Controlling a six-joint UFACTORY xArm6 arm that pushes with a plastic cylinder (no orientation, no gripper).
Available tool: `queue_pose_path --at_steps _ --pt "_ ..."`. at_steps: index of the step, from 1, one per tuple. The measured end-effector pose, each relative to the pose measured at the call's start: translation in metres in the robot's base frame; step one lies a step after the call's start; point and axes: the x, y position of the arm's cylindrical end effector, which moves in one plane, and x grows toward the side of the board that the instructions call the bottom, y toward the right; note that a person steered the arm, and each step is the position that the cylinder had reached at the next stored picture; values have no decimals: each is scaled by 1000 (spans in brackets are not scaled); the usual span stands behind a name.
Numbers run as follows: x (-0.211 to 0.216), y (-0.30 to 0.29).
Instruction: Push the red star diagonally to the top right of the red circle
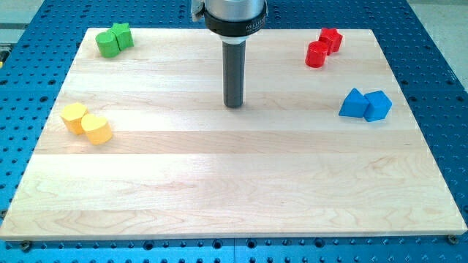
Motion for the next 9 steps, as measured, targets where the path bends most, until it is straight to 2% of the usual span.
queue_pose_path --at_steps 6,8,9 --pt "2 3" --pt "-26 93" --pt "-35 169"
